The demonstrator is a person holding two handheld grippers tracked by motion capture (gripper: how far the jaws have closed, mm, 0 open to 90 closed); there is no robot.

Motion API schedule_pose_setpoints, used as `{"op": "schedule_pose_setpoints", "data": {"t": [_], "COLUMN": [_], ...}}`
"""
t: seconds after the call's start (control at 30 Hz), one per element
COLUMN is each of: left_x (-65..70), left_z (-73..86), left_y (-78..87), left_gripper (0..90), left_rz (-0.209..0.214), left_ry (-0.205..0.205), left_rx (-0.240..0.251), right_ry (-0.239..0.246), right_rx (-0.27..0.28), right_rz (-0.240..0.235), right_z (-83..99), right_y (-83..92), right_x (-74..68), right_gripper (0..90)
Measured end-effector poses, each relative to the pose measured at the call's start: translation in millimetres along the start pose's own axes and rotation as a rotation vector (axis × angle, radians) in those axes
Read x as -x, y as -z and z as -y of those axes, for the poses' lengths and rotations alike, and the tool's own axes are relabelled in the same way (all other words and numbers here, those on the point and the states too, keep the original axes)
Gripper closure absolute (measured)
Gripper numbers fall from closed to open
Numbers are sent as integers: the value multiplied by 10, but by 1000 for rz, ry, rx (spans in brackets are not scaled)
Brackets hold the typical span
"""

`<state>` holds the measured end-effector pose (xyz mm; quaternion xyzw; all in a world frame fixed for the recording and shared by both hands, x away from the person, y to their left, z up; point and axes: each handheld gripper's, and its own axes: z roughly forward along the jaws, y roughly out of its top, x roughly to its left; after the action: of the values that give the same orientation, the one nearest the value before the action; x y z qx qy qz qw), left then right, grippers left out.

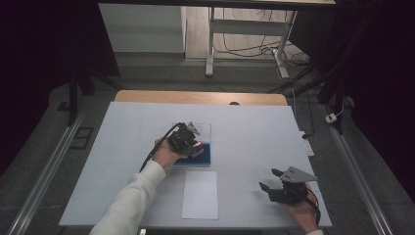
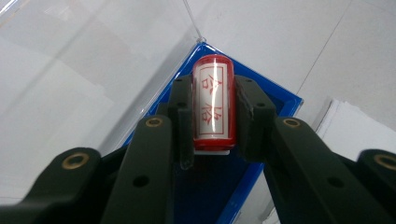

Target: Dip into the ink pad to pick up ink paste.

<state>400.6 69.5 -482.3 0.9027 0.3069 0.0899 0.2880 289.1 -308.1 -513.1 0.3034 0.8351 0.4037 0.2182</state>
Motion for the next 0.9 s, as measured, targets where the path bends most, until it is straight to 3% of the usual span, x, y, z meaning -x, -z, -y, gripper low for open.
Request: {"op": "schedule_pose_setpoints", "data": {"t": [0.37,0.47,0.6,0.9], "left_x": [47,68,43,43], "left_z": [-36,-28,17,5], "left_y": [-38,-44,-50,-54], "left_gripper": [708,708,708,709], "left_rz": [-29,-42,-25,-25], "left_ry": [-3,-9,19,17], "left_rx": [-41,-37,-4,-13], "right_ry": [4,1,3,3], "right_rx": [-1,-1,-7,-7], "right_rz": [-2,-3,-3,-3], "right_z": [-3,-4,-6,-6], "right_y": [-7,-10,-14,-21], "right_x": [-9,-8,-11,-13], "right_gripper": [289,290,290,290]}}
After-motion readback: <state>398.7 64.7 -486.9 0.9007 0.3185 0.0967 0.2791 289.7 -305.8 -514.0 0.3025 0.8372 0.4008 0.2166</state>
